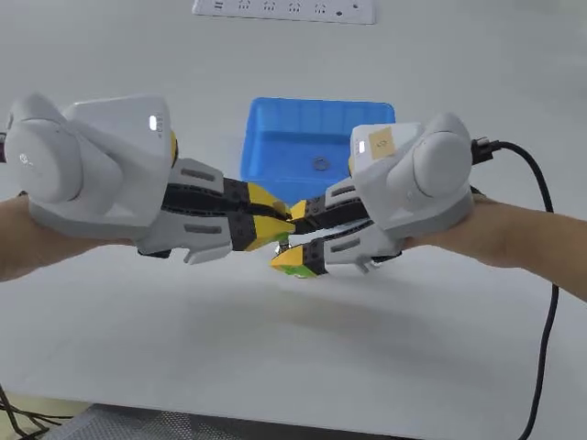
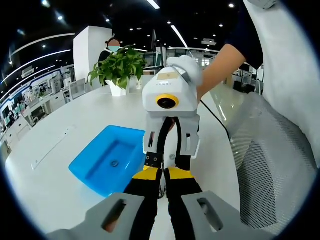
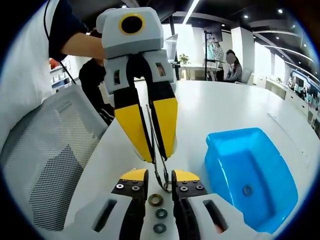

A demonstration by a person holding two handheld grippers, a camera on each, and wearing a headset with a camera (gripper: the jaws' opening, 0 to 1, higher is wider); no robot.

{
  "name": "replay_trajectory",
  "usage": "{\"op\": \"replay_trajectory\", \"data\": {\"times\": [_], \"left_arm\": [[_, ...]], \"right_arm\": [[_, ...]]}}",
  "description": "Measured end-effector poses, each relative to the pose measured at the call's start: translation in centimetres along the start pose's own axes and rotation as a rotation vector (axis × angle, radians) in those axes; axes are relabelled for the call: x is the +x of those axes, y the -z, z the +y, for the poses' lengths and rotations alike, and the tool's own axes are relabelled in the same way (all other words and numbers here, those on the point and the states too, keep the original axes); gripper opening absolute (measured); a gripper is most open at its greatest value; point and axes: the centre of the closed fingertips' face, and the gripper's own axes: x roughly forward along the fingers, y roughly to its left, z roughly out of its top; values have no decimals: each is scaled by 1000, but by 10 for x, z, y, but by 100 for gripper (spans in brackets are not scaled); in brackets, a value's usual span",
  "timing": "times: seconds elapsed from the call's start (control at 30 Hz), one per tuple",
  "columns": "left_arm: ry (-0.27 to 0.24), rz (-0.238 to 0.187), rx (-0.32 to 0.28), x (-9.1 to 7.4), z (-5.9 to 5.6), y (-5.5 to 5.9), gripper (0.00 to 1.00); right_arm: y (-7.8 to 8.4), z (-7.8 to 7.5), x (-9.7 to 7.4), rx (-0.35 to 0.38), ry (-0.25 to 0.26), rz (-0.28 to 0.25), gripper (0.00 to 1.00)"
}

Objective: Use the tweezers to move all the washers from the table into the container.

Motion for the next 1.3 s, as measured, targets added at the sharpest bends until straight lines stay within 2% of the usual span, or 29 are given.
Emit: {"op": "replay_trajectory", "data": {"times": [0.37, 0.57, 0.63, 0.7, 0.73, 0.9, 1.1, 1.2, 1.3], "left_arm": [[5, 6, -8, -1, -1, 2, 8], [-3, 6, -26, -1, -1, 3, 9], [-6, 17, -31, 0, -1, 6, 9], [-3, 67, -18, -1, -2, 15, 11], [7, 73, -25, 0, -4, 18, 13], [3, 39, -58, -3, -4, 13, 15], [-2, 45, -82, -7, -2, 12, 21], [-35, 63, -54, -12, 2, 16, 22], [-46, 73, -83, -18, 3, 22, 25]], "right_arm": [[-6, 4, 1, -77, 6, 7, 11], [-5, -1, 0, -101, 9, 7, 10], [-4, -1, 1, -102, 9, 2, 10], [-3, -1, 0, -99, 6, -4, 10], [-3, -1, 0, -101, 8, -6, 9], [-3, -1, -1, -95, 10, -14, 9], [-2, -1, -1, -96, 9, -17, 9], [-3, 0, -1, -93, 12, -20, 9], [-4, -2, -1, -86, 18, -26, 9]]}}
